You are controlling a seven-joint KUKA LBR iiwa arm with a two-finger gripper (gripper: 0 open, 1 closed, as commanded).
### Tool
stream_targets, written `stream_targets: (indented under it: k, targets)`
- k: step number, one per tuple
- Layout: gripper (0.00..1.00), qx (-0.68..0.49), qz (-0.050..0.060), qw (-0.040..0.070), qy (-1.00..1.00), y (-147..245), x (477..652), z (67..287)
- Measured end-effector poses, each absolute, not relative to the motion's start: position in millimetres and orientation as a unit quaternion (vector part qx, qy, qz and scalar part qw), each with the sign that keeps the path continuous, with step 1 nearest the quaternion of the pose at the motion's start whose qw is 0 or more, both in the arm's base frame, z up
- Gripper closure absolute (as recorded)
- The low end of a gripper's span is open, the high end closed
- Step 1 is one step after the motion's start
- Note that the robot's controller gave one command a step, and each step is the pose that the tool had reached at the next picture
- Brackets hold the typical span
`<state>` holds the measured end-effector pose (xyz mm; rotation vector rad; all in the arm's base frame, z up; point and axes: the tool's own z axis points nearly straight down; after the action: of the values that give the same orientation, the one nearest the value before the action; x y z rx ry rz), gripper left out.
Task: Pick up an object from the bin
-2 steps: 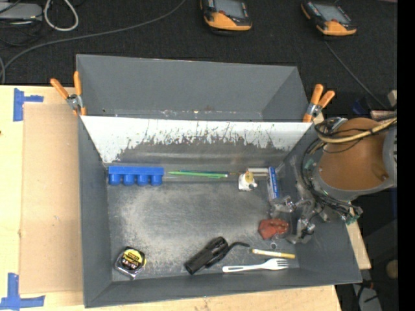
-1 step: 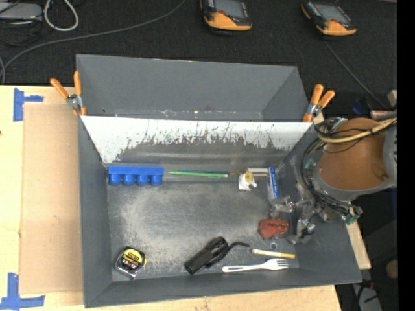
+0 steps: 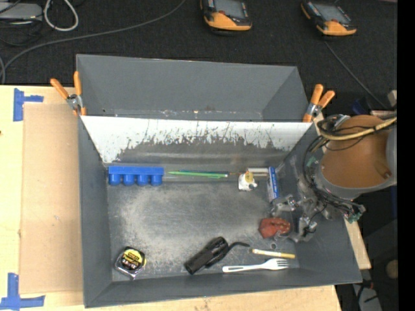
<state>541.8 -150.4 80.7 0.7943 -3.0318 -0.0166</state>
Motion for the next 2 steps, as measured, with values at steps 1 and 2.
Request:
stream_targets:
  k: [1, 2]
  targets:
    - [1.00, 0.253, -0.008, 0.007, -0.967, -149.0, 539.9, 124.4]
    - [1.00, 0.253, -0.006, 0.004, -0.968, -149.4, 541.7, 168.6]
